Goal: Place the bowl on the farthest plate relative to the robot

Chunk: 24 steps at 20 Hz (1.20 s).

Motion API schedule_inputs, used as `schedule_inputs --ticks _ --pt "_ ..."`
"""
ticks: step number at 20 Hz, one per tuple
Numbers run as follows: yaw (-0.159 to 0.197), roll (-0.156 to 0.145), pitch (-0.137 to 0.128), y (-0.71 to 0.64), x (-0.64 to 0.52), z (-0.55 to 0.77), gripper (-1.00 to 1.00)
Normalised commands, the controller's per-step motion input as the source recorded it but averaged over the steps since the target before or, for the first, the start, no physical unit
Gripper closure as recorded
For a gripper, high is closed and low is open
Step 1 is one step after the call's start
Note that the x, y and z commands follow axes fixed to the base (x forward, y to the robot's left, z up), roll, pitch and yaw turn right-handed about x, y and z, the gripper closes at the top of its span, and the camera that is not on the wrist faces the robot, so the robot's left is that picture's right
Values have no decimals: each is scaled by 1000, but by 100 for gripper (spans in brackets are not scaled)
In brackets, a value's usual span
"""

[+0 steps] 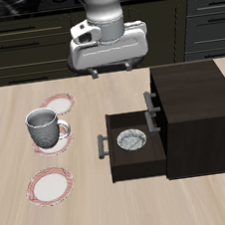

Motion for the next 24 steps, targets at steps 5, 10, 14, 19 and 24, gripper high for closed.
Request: schedule_inputs --ticks 5,10,14,19,24 --pt "113 5 -17 -42 104 0 -100" --pt "183 -38 -33 -130 71 -49 -100" --pt "538 -50 -181 169 53 -71 -100" --pt "194 64 35 222 50 -178 -100" --pt "390 60 47 65 66 -246 -100"
